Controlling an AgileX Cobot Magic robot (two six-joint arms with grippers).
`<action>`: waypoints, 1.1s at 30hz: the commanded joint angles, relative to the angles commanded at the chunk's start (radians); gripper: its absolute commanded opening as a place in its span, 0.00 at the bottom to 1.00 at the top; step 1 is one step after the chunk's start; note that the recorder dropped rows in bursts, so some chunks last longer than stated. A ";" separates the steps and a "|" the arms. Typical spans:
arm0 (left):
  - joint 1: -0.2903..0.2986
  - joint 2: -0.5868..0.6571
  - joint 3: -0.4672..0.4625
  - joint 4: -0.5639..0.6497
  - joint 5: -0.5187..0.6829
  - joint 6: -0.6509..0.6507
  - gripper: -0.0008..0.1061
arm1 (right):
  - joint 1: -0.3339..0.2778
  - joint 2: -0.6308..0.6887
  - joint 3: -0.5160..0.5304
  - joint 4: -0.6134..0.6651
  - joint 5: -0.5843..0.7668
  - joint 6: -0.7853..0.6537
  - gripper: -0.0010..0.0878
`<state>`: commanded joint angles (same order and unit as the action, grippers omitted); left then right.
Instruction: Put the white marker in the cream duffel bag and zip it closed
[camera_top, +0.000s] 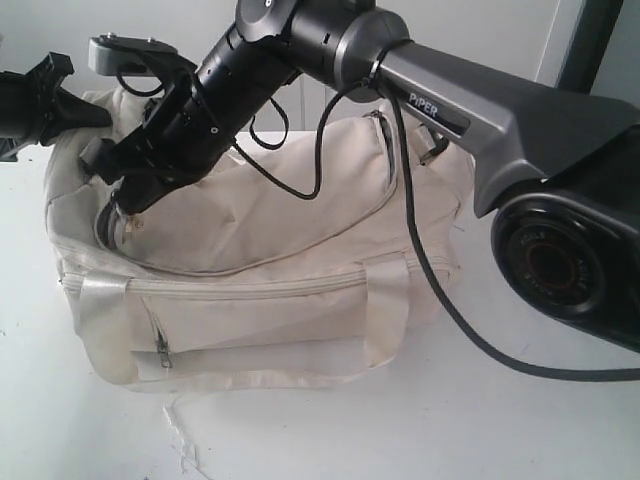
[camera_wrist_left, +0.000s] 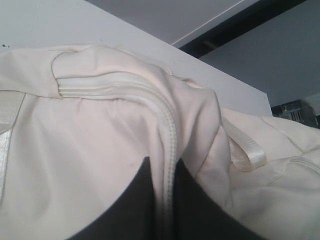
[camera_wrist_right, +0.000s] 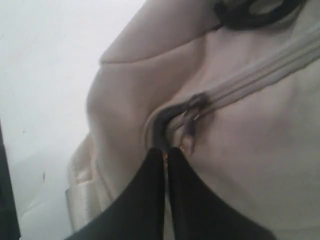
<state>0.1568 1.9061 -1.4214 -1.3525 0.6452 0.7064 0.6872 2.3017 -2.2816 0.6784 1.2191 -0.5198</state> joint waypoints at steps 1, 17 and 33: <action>0.000 0.000 0.000 0.000 0.000 0.000 0.01 | 0.000 0.000 0.000 0.000 0.002 0.000 0.01; 0.000 0.000 0.000 0.000 0.006 0.000 0.01 | 0.009 0.034 0.000 -0.038 -0.122 0.218 0.55; 0.000 0.000 0.000 0.000 0.010 0.000 0.01 | 0.021 0.112 0.000 0.054 -0.172 0.269 0.67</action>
<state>0.1568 1.9061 -1.4214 -1.3524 0.6554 0.7064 0.7085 2.4135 -2.2816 0.7326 1.0473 -0.2509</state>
